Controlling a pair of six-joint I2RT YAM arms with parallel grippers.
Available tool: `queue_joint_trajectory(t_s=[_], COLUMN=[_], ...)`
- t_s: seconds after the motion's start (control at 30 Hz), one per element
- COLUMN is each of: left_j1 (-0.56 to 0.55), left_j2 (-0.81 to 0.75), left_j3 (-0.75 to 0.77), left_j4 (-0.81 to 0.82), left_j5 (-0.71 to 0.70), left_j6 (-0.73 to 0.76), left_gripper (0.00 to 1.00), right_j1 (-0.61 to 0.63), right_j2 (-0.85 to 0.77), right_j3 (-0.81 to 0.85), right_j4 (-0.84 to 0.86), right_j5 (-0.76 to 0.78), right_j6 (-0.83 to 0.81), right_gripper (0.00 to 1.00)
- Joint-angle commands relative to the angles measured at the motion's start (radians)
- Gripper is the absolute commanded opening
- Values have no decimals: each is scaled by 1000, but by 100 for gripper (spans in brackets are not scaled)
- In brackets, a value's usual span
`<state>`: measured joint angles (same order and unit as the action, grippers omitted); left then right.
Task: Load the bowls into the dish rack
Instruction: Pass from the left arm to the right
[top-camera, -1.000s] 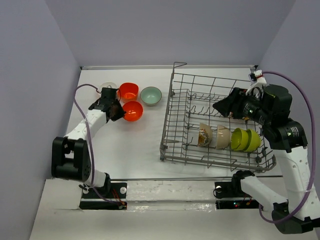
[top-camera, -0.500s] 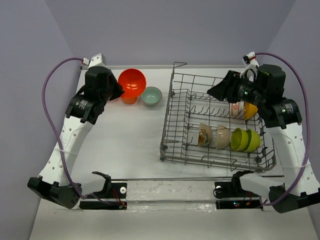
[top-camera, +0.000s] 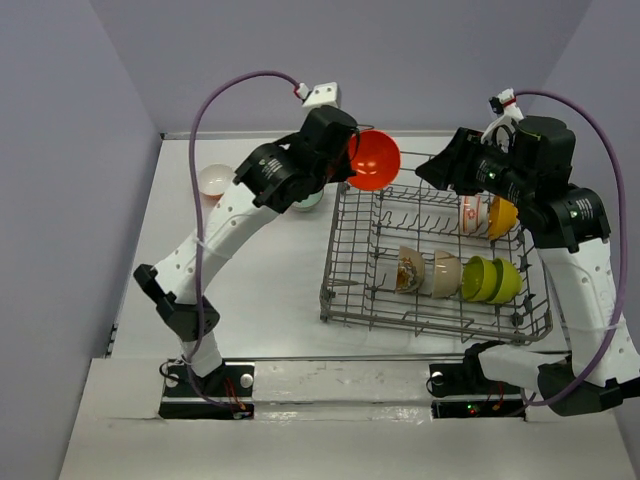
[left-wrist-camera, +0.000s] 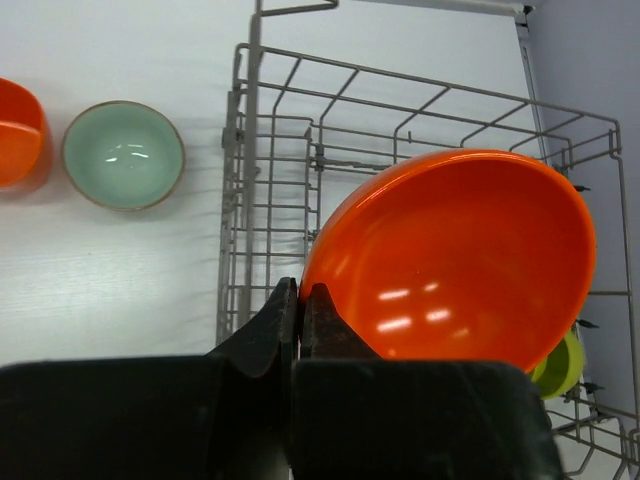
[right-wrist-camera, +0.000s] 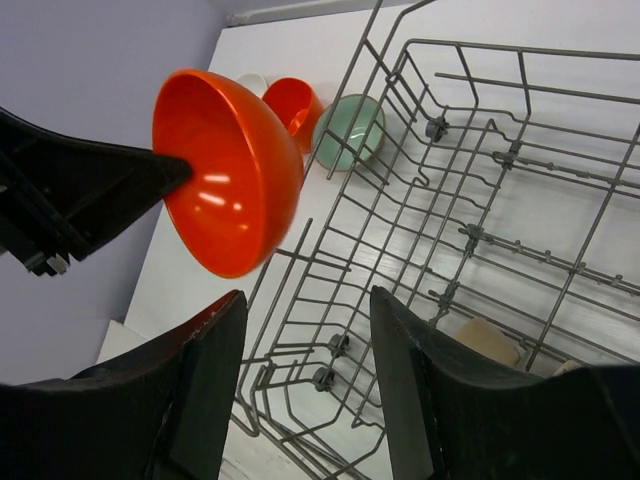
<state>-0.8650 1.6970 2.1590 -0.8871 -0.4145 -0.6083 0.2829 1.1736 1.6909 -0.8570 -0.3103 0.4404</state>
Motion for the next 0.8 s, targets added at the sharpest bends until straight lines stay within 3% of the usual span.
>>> queue_joint_trajectory(t_s=[0.0, 0.33, 0.6, 0.63, 0.77], left_j1=[-67, -118, -121, -121, -121], left_j2=[81, 156, 167, 165, 156], left_j3=[174, 194, 190, 190, 182], left_j4=[-72, -16, -7, -7, -7], left_j5=[-78, -86, -89, -89, -102], left_j6=[-22, -15, -4, -2, 4], left_gripper=[0, 0, 0, 0, 0], right_j1=[7, 48, 223, 223, 234], right_j2=[-3, 26, 110, 121, 120], right_j3=[23, -68, -85, -73, -45], right_j4=[-7, -2, 1, 0, -1], right_j5=[53, 249, 511, 536, 640], right_j6=[-23, -63, -55, -55, -51], right_gripper=[58, 57, 55, 53, 30])
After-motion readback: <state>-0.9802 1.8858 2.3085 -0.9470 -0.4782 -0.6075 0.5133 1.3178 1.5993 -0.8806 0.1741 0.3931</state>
